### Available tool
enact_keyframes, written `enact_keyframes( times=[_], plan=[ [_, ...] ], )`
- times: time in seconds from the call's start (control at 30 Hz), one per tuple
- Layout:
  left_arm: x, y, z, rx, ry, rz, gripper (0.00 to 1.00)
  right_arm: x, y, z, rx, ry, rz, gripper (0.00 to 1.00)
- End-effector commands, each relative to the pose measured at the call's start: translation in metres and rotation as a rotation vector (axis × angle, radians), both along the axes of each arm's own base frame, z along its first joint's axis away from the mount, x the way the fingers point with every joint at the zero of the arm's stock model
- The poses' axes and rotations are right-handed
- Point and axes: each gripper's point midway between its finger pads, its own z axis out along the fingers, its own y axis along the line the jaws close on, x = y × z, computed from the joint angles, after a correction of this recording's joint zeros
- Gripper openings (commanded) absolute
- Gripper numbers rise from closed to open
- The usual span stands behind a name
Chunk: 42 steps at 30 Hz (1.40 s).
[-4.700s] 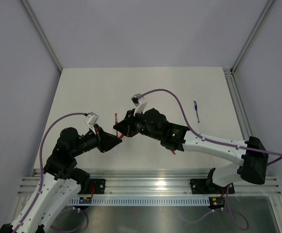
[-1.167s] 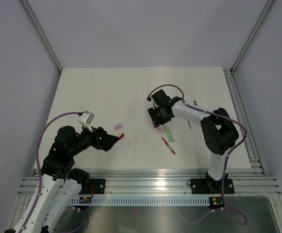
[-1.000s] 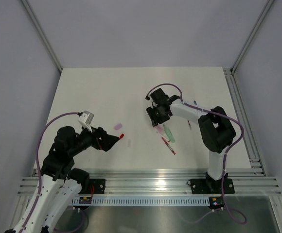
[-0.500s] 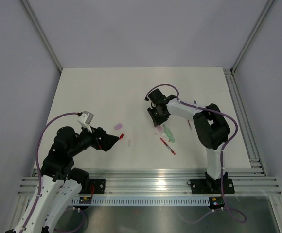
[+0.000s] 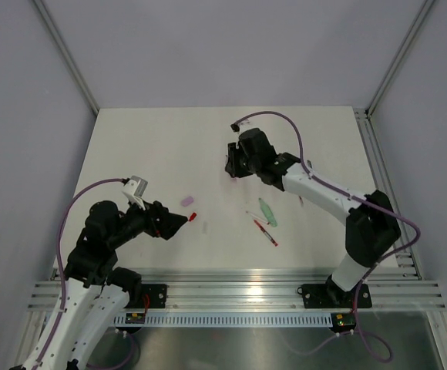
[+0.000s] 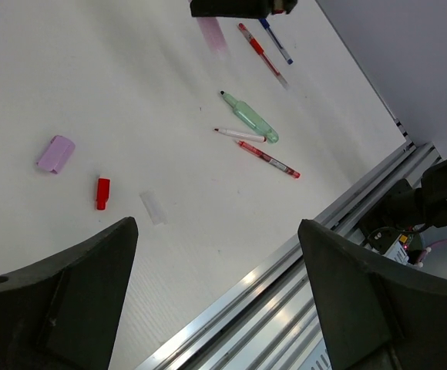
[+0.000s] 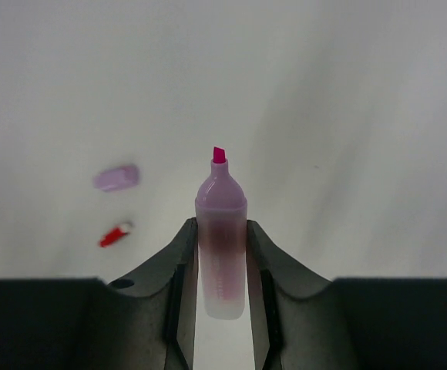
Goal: Insert the pens into the pen caps
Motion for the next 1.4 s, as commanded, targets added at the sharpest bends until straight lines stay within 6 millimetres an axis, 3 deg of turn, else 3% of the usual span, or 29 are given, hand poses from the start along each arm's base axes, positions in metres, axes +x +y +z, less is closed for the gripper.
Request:
enact_keyframes(
  times=[0.0, 0.03, 0.1, 0.13, 0.27, 0.37, 0.7, 0.97, 1.37],
  plan=[
    [0.004, -0.003, 0.009, -0.024, -0.027, -0.011, 0.87, -0.032, 0.051, 0.08, 0.346, -0.114, 0.002, 0.19],
    [0.004, -0.004, 0.008, -0.024, -0.025, -0.019, 0.86, -0.051, 0.062, 0.076, 0.396, -0.077, 0.003, 0.19],
    [0.004, -0.005, 0.009, -0.029, -0.025, -0.022, 0.86, -0.061, 0.075, 0.109, 0.522, -0.132, 0.006, 0.19],
    [0.004, -0.005, 0.009, -0.031, -0.027, -0.024, 0.86, -0.077, 0.087, 0.111, 0.556, -0.115, 0.022, 0.19],
    [0.004, -0.005, 0.011, -0.044, -0.029, -0.033, 0.85, -0.103, 0.11, 0.136, 0.616, -0.164, 0.026, 0.17],
    [0.004, -0.006, 0.013, -0.055, -0.042, -0.035, 0.83, -0.116, 0.123, 0.143, 0.673, -0.151, 0.043, 0.16],
    [0.008, -0.003, 0.013, -0.06, -0.042, -0.02, 0.7, -0.15, 0.155, 0.145, 0.726, -0.107, 0.11, 0.15],
    [0.009, -0.001, 0.013, -0.059, -0.042, -0.01, 0.59, -0.171, 0.166, 0.14, 0.725, -0.086, 0.154, 0.15],
    [0.01, 0.001, 0.014, -0.06, -0.049, -0.001, 0.18, -0.185, 0.173, 0.138, 0.725, -0.067, 0.197, 0.15]
  ],
)
